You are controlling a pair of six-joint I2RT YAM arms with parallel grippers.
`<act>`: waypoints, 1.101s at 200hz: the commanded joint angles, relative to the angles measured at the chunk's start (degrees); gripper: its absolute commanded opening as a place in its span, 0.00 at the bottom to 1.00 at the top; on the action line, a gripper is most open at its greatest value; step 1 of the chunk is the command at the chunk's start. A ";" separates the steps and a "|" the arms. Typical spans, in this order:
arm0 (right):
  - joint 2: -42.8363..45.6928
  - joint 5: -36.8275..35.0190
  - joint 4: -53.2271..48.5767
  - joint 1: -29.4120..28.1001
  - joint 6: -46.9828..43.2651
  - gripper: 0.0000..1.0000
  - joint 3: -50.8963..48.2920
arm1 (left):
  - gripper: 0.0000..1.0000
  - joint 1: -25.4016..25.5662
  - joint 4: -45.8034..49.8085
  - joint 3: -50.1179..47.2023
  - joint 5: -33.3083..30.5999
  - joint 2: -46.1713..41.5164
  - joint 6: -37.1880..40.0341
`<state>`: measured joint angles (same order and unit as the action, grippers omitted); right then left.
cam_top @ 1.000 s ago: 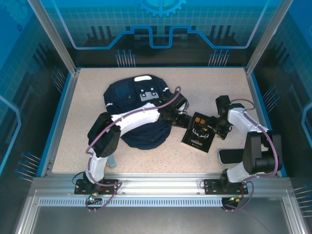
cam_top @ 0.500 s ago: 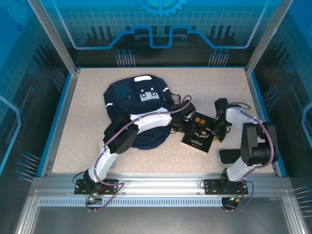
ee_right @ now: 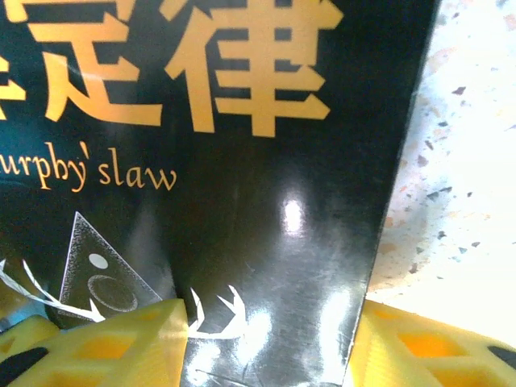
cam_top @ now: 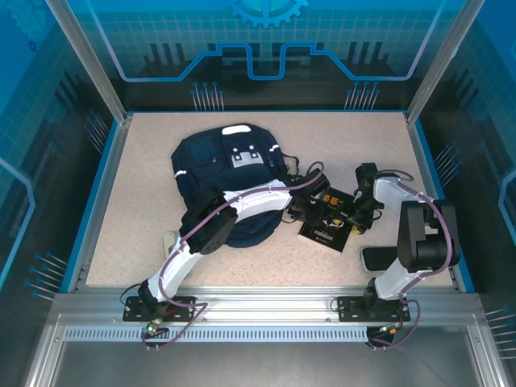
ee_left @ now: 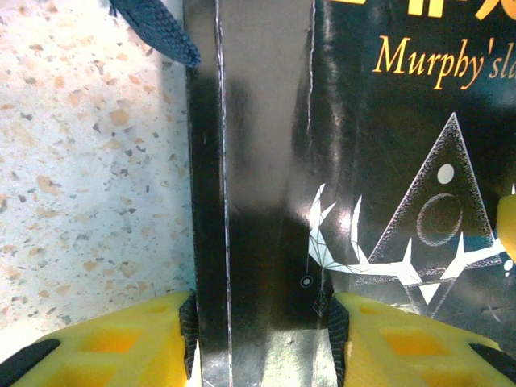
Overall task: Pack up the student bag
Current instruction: Pick up the book from the middle-right of the table.
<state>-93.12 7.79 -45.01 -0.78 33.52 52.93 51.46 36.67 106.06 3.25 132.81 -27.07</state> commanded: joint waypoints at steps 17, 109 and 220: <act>4.89 7.56 -1.92 0.16 -1.94 0.46 1.57 | 0.44 0.92 5.50 -0.33 -0.95 4.27 1.32; 7.49 7.81 -2.44 -0.06 -1.61 0.08 1.20 | 0.39 0.92 5.82 -0.22 -0.87 4.18 2.10; 19.24 14.91 -4.90 0.20 -5.71 0.00 10.00 | 0.89 -12.22 0.68 -4.29 13.89 -19.82 0.86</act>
<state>-77.41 15.16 -50.50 -0.36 30.09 58.48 44.66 40.01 104.47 8.56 122.67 -24.95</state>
